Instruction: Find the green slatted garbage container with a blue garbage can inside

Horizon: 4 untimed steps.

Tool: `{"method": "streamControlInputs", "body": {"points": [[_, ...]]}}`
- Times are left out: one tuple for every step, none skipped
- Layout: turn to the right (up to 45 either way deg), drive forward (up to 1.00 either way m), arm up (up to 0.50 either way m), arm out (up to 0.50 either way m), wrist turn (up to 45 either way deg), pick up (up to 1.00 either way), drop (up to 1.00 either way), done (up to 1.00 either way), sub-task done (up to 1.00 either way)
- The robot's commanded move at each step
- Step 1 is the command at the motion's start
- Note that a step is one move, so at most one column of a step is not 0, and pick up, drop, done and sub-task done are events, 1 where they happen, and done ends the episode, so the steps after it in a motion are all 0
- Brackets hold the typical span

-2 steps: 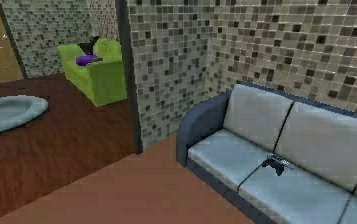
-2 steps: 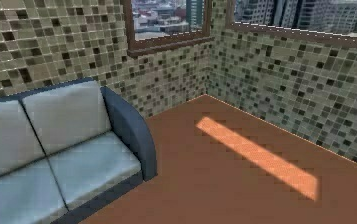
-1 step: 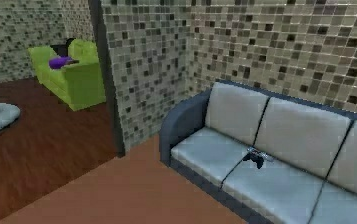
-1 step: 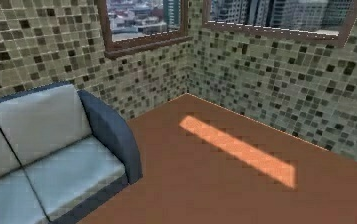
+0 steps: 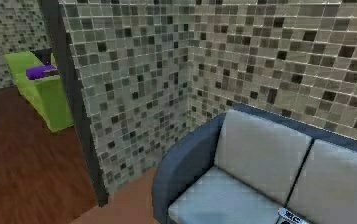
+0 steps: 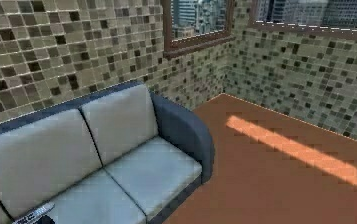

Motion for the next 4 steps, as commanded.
{"method": "streamControlInputs", "body": {"points": [[-42.0,0.00,0.00,0.00,0.0,0.00,0.00,0.00,0.00],[0.0,0.60,0.00,0.00,0.0,0.00,0.00,0.00,0.00],[-9.0,0.00,0.00,0.00,0.0,0.00,0.00,0.00,0.00],[0.0,0.15,0.00,0.00,0.0,0.00,0.00,0.00,0.00]]}}
